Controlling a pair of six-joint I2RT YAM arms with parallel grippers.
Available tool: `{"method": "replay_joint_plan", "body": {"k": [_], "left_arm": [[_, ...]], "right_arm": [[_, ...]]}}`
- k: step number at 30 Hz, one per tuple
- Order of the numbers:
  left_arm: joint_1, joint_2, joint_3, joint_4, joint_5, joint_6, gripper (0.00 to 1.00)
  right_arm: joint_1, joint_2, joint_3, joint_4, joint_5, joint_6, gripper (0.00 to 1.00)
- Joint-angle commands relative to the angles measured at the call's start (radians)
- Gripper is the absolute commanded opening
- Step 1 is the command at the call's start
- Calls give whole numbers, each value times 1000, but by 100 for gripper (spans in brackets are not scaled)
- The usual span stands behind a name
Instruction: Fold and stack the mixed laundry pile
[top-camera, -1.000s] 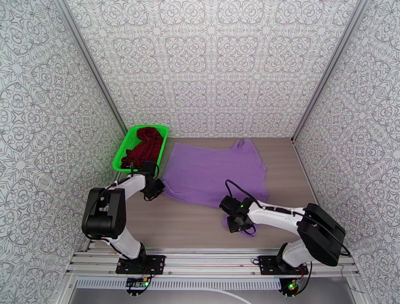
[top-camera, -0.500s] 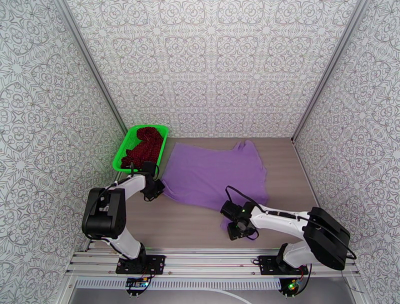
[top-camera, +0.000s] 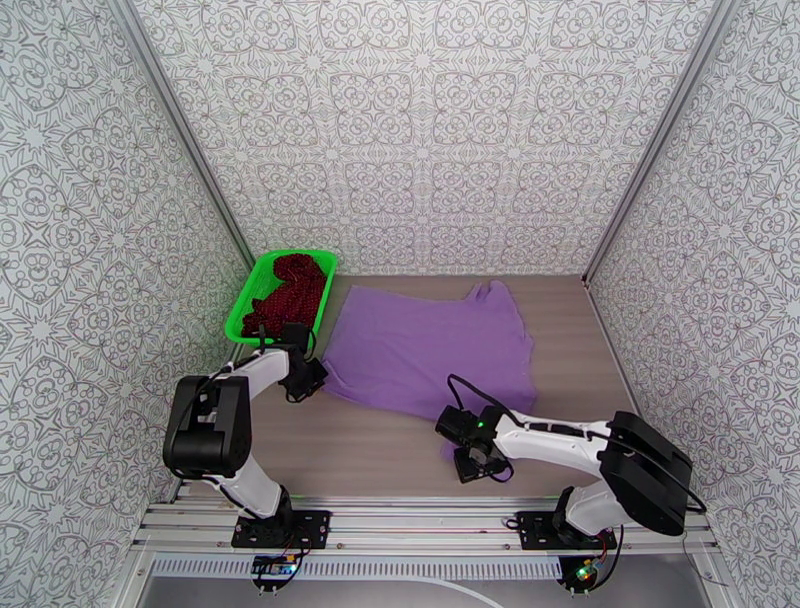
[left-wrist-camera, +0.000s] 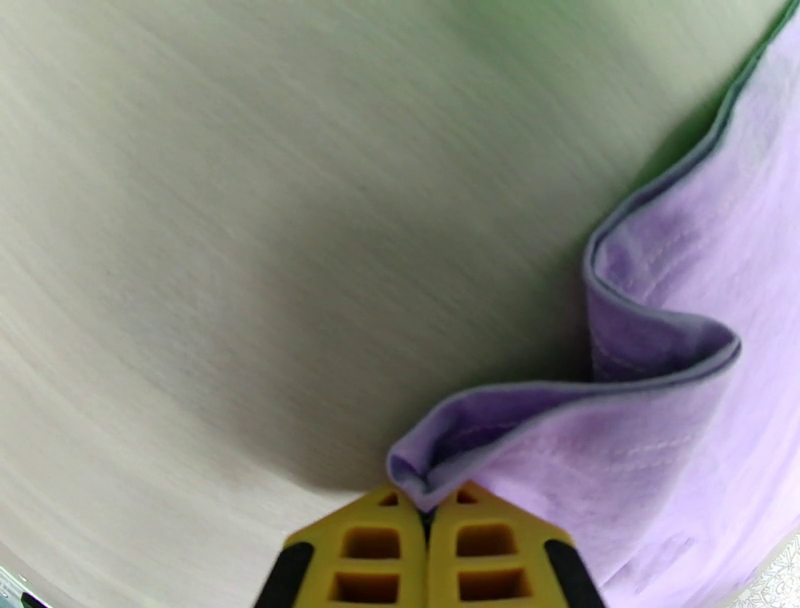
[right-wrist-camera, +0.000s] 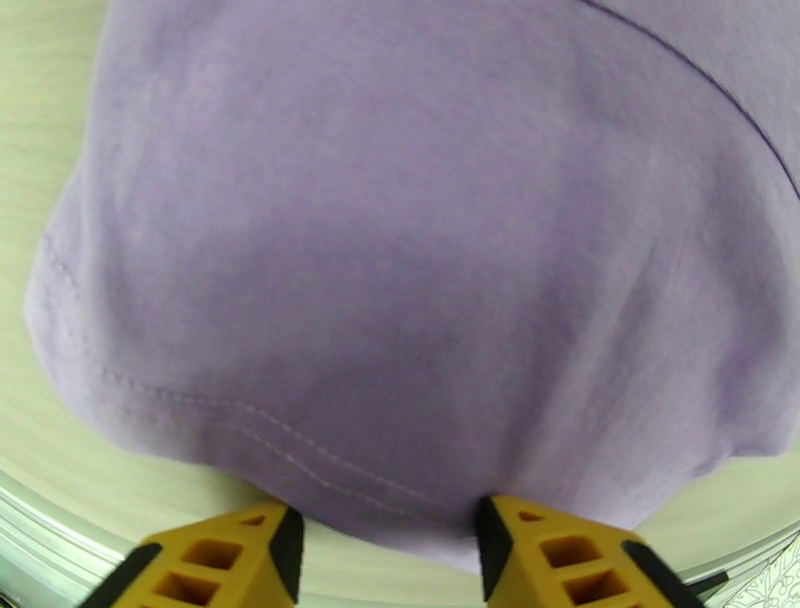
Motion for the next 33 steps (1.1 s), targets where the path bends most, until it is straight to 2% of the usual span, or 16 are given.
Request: {"method": "replay_joint_plan", "body": {"k": [1,6,10,11,17,23,33], "left_arm": [[6,-5,-3,-5,2,22,0],[4,-5,-4,-4,5,23,0],[-7,-11,-4,-5,9,23,0],[-9,-12,-4,-10,10,25,0],[-33,-29,-11,-35,10,43,0],[-46,-86,-57,-61,2,60,0],[-69,-115,-35,-98,25,69,0]], "right_arm": [[-7,94,-50,90,116,47,39],[-7,143,-56,121,137,55,26],[-7,134,-55,89,179,67,2],[-7,125,-49,69,194,71,0],[-8,40,32,-115,255,73,0],[-21,-43,190,-334,281,19,0],[-129,-76,273,-387,288,-119,0]]}}
